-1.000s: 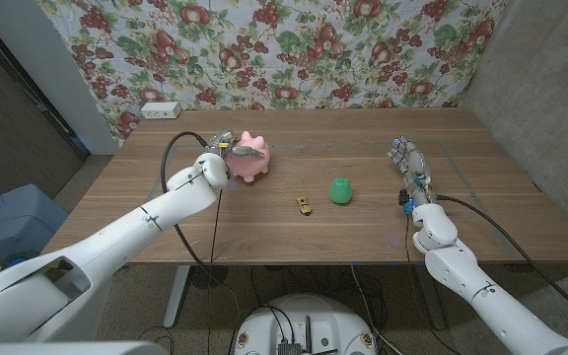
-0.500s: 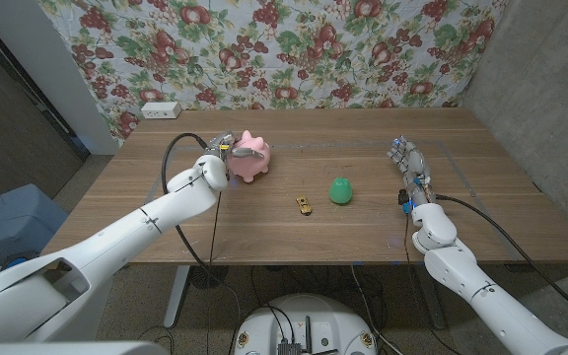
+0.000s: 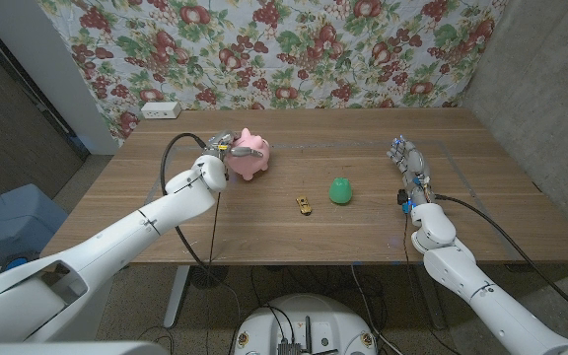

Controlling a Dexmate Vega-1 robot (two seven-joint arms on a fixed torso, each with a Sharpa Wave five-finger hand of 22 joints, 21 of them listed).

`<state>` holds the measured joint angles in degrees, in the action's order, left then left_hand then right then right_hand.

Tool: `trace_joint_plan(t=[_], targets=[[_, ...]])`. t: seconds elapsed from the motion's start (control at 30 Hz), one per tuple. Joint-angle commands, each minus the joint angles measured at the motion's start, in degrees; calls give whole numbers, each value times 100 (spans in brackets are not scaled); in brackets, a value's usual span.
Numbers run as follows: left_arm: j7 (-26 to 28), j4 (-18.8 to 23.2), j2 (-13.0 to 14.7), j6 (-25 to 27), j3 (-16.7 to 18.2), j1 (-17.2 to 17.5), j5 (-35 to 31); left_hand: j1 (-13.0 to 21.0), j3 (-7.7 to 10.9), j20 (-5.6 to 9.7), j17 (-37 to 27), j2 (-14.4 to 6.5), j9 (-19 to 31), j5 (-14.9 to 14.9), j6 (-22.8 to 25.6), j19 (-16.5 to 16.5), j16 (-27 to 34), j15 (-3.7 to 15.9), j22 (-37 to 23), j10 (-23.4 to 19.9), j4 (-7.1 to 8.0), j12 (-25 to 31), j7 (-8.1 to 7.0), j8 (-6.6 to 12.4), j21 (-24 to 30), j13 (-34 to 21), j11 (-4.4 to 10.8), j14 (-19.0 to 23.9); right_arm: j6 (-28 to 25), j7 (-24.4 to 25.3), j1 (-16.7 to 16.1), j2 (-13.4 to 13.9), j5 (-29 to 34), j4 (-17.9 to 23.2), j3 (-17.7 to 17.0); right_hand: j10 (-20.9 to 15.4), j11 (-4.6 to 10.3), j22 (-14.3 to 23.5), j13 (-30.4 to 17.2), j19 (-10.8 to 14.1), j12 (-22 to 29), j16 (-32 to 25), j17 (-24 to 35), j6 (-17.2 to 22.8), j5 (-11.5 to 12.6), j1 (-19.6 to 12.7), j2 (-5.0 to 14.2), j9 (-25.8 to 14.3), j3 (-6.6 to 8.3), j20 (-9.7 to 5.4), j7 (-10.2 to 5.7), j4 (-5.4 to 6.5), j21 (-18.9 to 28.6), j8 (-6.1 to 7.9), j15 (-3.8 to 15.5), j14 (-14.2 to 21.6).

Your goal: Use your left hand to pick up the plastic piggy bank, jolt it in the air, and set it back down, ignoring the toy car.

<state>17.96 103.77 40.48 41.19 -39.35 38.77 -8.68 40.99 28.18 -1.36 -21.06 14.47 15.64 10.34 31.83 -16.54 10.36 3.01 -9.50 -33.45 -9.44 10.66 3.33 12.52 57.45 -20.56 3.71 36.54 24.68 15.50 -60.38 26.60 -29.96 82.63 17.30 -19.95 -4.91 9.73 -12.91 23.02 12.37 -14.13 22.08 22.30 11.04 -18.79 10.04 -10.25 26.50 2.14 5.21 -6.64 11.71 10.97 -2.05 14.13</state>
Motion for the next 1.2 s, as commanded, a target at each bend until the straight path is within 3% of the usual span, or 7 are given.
trace_joint_plan(t=[0.03, 0.23, 0.7, 1.0, 1.03, 1.2], targets=[[-101, -8, 44, -171, 58, 14, 71, -1314, 100, -97, 150, -884, -49, -32, 332, 194, -34, 271, 2, 132, 180, -13, -434, -16, -198, 62, 43, -244, 12, 6, 28, -16, 10, -31, 6, -21, -10, 33, -18, 34, -19, -9, -3, -13, 43, 41, -31, -23, 32, -7, -19, 12, -17, -6, 4, 30], [-228, 1, 99, -272, 92, 13, 147, -1754, -63, -210, 392, -742, -154, -57, 241, 408, -16, 88, 11, 361, 232, -27, -485, -65, -524, 183, -30, -580, 30, -8, 42, -21, 11, -58, 8, -16, -1, 32, -18, 34, -21, -11, -4, -14, 42, 45, -34, -23, 30, -5, -22, 13, -17, -6, 1, 35], [-206, 30, 82, -245, 109, 22, 152, -1957, -99, -307, 668, -723, -262, -42, 11, 611, -26, -93, 10, 595, 177, -22, -551, -159, -871, 328, -91, -965, 41, -50, 63, -10, -1, -82, 10, -12, 6, 32, -17, 42, -22, -13, -5, -21, 40, 53, -39, -23, 26, -5, -29, 15, -14, -8, -1, 40], [-148, 54, 98, -351, 139, 80, 141, -2115, -55, -395, 1022, -794, -397, -32, -1249, 934, -1, -242, -5, 1544, 56, -33, -718, -269, -1541, 591, -195, -1682, 49, -55, 47, 0, -12, -73, 0, -13, 7, 32, -17, 46, -21, -11, -7, -23, 38, 60, -43, -22, 23, -2, -41, 15, -14, -7, -1, 35], [-141, 60, 100, -353, 140, 86, 135, -2125, -50, -397, 1036, -799, -411, -32, -1394, 970, -7, -256, -7, 1716, 46, -49, -806, -262, -1621, 621, -185, -1786, 46, -54, 44, 2, -12, -69, -1, -14, 4, 32, -17, 47, -21, -11, -7, -24, 38, 60, -44, -22, 22, -2, -39, 15, -13, -7, -3, 35], [-242, 102, 133, -276, 114, 60, 127, -2150, -48, -440, 1057, -803, -444, -33, -1712, 1122, -24, -303, -13, 2055, 29, -44, -898, -235, -1855, 698, -222, -2107, 64, -64, 30, 5, -16, -66, -4, -10, -17, 32, -16, 44, -22, -9, -8, -18, 38, 65, -45, -22, 20, -5, -42, 16, -15, -5, -1, 31]])
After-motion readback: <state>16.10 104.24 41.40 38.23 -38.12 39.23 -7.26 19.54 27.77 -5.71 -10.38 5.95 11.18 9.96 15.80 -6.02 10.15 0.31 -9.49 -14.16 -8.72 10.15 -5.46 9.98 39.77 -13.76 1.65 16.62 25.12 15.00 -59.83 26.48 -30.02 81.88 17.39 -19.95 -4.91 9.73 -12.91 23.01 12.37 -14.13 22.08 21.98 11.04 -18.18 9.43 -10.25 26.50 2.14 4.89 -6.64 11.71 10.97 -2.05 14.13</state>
